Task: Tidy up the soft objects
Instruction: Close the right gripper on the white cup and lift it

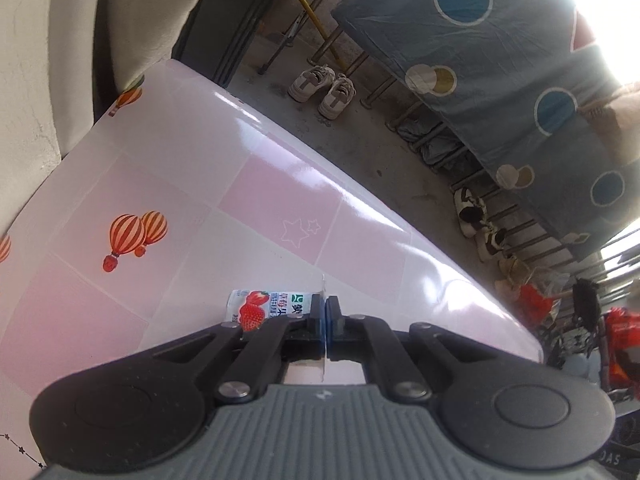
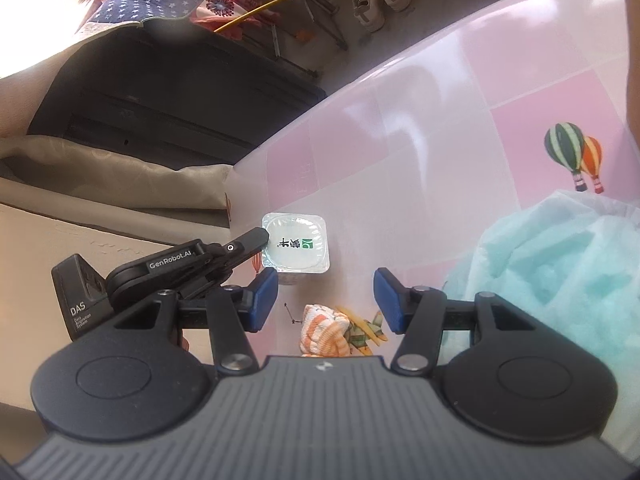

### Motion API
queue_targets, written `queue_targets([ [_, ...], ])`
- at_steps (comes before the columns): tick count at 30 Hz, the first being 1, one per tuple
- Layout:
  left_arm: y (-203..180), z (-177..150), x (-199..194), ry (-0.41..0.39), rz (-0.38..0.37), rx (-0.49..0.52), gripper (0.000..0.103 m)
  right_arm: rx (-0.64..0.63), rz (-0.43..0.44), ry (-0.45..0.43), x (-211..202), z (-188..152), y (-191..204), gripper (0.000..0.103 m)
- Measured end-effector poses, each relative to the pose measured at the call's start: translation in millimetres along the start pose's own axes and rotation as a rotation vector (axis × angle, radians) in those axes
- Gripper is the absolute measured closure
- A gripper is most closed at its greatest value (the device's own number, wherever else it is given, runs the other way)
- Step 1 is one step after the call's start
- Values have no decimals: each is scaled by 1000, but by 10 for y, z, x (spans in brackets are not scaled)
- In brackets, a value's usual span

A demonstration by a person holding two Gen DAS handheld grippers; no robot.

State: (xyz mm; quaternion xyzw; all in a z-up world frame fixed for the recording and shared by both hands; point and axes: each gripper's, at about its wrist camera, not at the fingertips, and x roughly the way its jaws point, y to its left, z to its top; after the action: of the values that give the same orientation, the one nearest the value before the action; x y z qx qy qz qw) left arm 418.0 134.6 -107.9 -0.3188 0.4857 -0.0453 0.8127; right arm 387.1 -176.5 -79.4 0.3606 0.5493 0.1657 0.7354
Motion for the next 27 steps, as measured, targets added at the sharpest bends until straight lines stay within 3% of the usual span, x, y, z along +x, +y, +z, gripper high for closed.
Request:
queue_targets([
  [5, 298, 7, -115, -21, -52, -85, 102, 97, 59, 31, 325, 103, 78, 50],
  [14, 497, 1, -258, -31, -2, -108, 101, 217, 117, 78, 1147, 57, 97, 51],
  [16, 499, -6, -271, -28, 8, -98, 101, 217, 143, 84, 1250, 21, 117, 60],
  [17, 493, -14, -282, -28, 13, -90, 100, 203, 152, 86, 1270, 1, 139, 71],
  [23, 414, -80, -380, -43, 35, -50, 100, 94, 114, 92, 1200, -87, 291, 84],
  [27, 262, -173, -515, -46, 50, 11, 100, 57, 122, 83, 1033, -109, 310, 84],
])
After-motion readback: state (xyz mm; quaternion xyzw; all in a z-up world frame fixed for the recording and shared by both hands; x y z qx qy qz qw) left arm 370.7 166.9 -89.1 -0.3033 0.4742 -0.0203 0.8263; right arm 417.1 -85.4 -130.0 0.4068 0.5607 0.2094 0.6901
